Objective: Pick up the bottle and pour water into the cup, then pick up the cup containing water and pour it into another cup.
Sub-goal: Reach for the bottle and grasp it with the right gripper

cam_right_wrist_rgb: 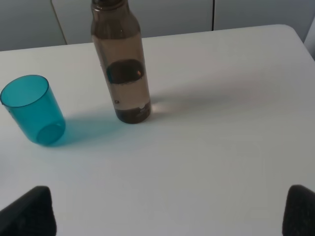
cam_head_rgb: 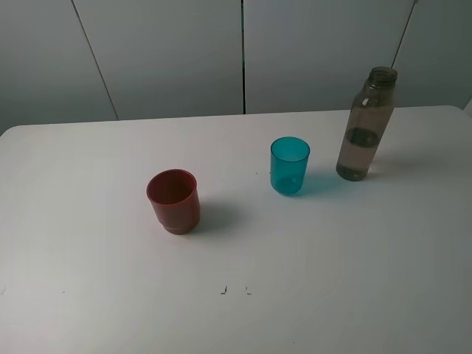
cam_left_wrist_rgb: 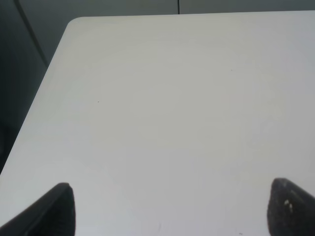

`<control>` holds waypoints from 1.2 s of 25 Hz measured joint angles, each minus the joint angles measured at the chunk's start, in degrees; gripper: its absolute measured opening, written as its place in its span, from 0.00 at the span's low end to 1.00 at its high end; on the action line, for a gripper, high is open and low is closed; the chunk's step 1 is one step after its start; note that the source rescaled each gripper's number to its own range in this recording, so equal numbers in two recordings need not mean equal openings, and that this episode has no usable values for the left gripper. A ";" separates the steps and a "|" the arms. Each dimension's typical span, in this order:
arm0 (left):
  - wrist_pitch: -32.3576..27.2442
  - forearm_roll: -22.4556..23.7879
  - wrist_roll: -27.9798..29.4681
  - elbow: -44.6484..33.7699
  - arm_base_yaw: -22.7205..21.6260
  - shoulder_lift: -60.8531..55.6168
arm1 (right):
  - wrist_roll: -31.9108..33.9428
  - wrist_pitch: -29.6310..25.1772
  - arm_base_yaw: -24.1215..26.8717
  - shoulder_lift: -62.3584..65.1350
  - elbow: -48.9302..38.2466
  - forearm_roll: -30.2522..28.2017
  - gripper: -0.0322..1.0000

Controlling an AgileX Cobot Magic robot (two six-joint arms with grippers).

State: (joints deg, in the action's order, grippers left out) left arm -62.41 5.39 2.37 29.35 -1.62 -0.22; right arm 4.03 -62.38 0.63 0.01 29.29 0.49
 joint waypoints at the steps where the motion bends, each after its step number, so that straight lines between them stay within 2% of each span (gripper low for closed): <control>1: 0.00 0.00 0.00 0.00 0.00 0.00 | 0.00 0.00 0.00 0.00 0.00 0.00 0.98; 10: 0.00 0.00 0.00 0.00 0.00 0.00 | -0.11 0.11 0.00 0.00 0.00 0.38 0.98; 14: 0.00 0.00 0.00 0.00 0.00 0.00 | -0.11 2.14 0.00 -1.98 0.60 0.08 0.98; 24: 0.00 0.00 0.11 0.00 0.00 0.00 | -1.35 24.04 0.00 -21.26 1.11 0.77 0.98; 30: 0.00 0.00 0.21 0.00 0.00 0.00 | -4.03 32.58 -0.23 -35.06 1.11 2.59 0.98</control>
State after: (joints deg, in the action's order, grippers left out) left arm -62.41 5.39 2.58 29.35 -1.62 -0.22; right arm 0.00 -29.80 0.39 -35.04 30.40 3.09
